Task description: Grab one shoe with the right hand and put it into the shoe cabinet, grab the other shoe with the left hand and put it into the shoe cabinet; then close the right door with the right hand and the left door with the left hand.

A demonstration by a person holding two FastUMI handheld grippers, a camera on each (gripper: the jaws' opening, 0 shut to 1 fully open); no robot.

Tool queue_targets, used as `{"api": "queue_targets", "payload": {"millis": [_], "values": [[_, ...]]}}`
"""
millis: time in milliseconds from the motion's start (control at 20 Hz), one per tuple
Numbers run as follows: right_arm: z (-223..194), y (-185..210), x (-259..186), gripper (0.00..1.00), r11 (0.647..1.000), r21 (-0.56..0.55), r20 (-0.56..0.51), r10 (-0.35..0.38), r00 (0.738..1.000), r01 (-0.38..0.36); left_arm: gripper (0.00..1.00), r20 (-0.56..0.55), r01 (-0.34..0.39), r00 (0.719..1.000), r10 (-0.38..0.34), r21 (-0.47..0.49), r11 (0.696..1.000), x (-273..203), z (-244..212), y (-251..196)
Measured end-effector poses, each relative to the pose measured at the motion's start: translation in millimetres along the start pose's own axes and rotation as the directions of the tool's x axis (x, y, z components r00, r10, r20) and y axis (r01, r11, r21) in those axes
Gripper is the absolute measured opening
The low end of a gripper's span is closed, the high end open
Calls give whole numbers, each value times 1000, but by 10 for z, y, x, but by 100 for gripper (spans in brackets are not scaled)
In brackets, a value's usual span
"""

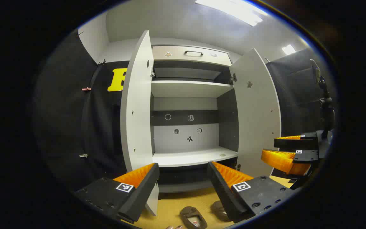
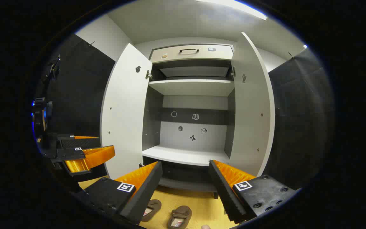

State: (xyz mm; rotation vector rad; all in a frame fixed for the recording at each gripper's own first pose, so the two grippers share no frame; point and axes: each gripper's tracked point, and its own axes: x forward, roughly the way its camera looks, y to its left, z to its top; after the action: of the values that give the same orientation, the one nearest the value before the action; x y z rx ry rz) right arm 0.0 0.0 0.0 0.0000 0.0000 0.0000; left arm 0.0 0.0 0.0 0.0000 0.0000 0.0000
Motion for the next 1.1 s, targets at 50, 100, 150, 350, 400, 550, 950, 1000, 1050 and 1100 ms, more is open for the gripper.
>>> {"api": "queue_targets", "payload": {"millis": [50,100,150,350,400,550,950,1000,1050,1100], "values": [[8,5,-10,97,1000,-2,2,-1,1000,1,97,2,4,1000,-4,1,1000,-3,12,-8],[5,4,-15,97,1000,-5,0,-4,1000,4,97,3,6,1000,-6,3,1000,-13,2,-9],[-1,8,-26,98,1000,-8,-2,-5,1000,5,97,4,6,1000,-6,5,1000,-14,7,-10],[-17,9,-61,98,1000,-9,-12,-4,1000,4,97,6,-7,1000,7,5,1000,-28,0,30],[-18,11,-52,98,1000,-14,-10,-7,1000,7,97,8,-11,1000,11,6,1000,-31,5,45],[-29,-16,-85,98,999,-30,-8,-16,1000,16,97,15,-17,1000,17,4,1000,-37,22,66],[-61,12,-126,98,999,-24,-13,-32,999,31,97,7,-1,1000,1,-9,1000,-80,-26,74],[-93,16,-141,98,999,-23,-20,-36,999,35,96,3,5,1000,-5,-10,1000,-85,-53,69],[-128,27,-149,98,999,-24,-28,-40,999,39,97,0,10,1000,-10,-11,1000,-90,-63,70],[-158,44,-142,98,999,-25,-38,-44,998,43,97,-3,14,1000,-14,-13,1000,-95,-87,75]]}}
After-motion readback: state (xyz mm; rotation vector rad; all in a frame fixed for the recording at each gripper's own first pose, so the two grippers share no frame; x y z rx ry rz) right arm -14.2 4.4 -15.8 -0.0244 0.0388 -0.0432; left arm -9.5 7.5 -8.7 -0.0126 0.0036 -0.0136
